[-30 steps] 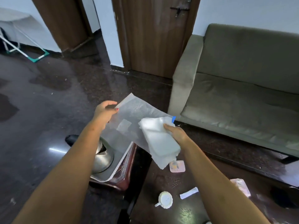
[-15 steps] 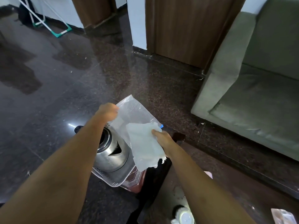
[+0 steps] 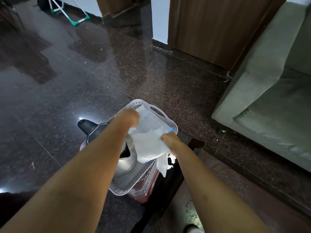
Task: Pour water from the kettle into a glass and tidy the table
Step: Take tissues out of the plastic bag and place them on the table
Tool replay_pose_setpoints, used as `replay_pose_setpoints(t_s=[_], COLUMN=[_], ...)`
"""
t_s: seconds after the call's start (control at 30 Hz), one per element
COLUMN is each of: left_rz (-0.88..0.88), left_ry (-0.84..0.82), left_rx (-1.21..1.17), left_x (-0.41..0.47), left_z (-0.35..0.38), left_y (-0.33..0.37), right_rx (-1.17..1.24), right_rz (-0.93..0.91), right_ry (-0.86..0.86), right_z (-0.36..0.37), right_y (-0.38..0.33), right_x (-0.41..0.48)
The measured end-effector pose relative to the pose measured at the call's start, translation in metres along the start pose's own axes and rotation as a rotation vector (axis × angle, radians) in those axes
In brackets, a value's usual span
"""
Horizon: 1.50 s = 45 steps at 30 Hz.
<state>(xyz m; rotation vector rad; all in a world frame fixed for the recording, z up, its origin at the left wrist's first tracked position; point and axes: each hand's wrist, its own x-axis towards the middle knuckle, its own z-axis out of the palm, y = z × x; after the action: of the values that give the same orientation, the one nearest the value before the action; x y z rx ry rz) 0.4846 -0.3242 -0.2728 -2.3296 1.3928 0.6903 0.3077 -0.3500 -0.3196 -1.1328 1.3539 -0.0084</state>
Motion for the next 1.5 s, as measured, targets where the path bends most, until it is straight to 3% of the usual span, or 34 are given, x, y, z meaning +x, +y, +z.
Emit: replay_pose_setpoints(t_s=[0.2,0.27,0.4,0.53,0.67,0.8,0.9,0.97,1.03,1.2,1.5], left_rz=[0.156,0.193,0.242,0.124,0.137,0.265,0.241,0.317,0.448,0.652,0.468], left_ry=[0.216,0.282,0.311,0.192,-0.08,-0.193,-0.024,0.031,-0.003,-0.154,-0.304], left_rx=[-0.254,-0.429,-0.768,-1.264,-1.607,-1.677,-1.637,-1.623,-1.599,-1.729,-1.83], left_x=[-0.025,-0.043,-0.088,-0.136,-0.18,-0.219,-0.253,-0.279,-0.306,-0.369,-0.442], left_z=[0.005,0.007,0.014,0.027,0.033,0.03,0.03,0.035,0.042,0.059,0.09], left_y=[0.027,0.039,0.064,0.094,0.142,0.201,0.258,0.296,0.334,0.413,0.497], right_rx=[-0.182,-0.134,0.12,0.387,0.561,0.53,0.551,0.573,0.557,0.557,0.623], right_rz=[-0.093,-0.136,-0.202,-0.257,-0.311,-0.358,-0.404,-0.403,-0.401,-0.448,-0.439], right_ry=[0.141,0.2,0.126,0.079,-0.069,-0.146,-0.047,0.06,0.101,0.012,-0.083], right_z=[-0.004,-0.016,-0.054,-0.105,-0.163,-0.222,-0.261,-0.282,-0.303,-0.343,-0.401], right_y=[0.0,0.004,0.012,0.024,0.044,0.074,0.099,0.115,0.133,0.183,0.244], right_x=[-0.017,-0.029,-0.066,-0.114,-0.175,-0.237,-0.279,-0.301,-0.323,-0.373,-0.438])
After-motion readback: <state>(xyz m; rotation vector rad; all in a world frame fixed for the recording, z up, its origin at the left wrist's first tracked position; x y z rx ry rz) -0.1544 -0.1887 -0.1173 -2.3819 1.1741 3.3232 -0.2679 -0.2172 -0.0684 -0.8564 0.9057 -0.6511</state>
